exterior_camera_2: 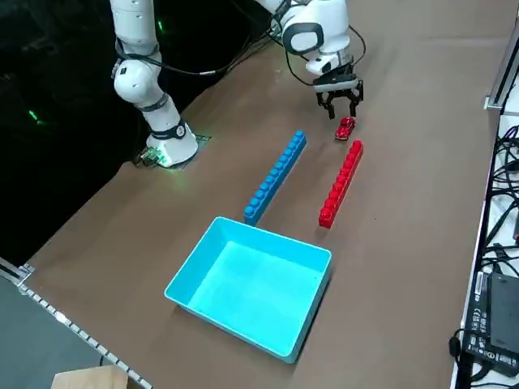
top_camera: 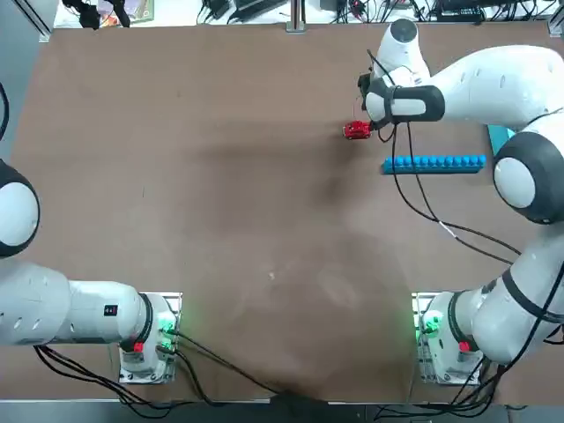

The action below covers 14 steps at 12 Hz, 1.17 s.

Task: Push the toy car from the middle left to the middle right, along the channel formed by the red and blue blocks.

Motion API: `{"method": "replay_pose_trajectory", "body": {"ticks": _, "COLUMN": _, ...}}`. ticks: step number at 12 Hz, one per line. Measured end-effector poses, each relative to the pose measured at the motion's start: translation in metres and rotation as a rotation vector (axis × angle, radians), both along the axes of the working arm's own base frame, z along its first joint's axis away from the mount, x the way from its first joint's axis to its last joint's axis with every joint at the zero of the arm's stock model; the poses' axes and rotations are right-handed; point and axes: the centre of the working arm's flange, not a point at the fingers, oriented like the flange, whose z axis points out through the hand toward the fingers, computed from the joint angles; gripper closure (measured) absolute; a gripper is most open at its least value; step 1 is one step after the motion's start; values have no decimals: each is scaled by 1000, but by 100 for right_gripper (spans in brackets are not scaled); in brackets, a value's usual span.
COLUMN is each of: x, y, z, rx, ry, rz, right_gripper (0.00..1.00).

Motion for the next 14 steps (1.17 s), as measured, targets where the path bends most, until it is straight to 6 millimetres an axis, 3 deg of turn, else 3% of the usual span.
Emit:
{"method": "replay_pose_trajectory", "body": {"ticks": 4, "x": 1, "y": 0, "z": -19, "rx": -3, "ry": 13, "rz": -78, "right_gripper": 28}}
{"method": "replay_pose_trajectory", "body": {"ticks": 8, "x": 2, "y": 7, "z": -22, "rx": 13, "ry": -10, "rz": -125, "right_gripper": 35}}
{"method": "replay_pose_trajectory", "body": {"ticks": 14, "x": 3, "y": 10, "z": -33, "rx": 9, "ry": -7, "rz": -126, "right_gripper": 37}}
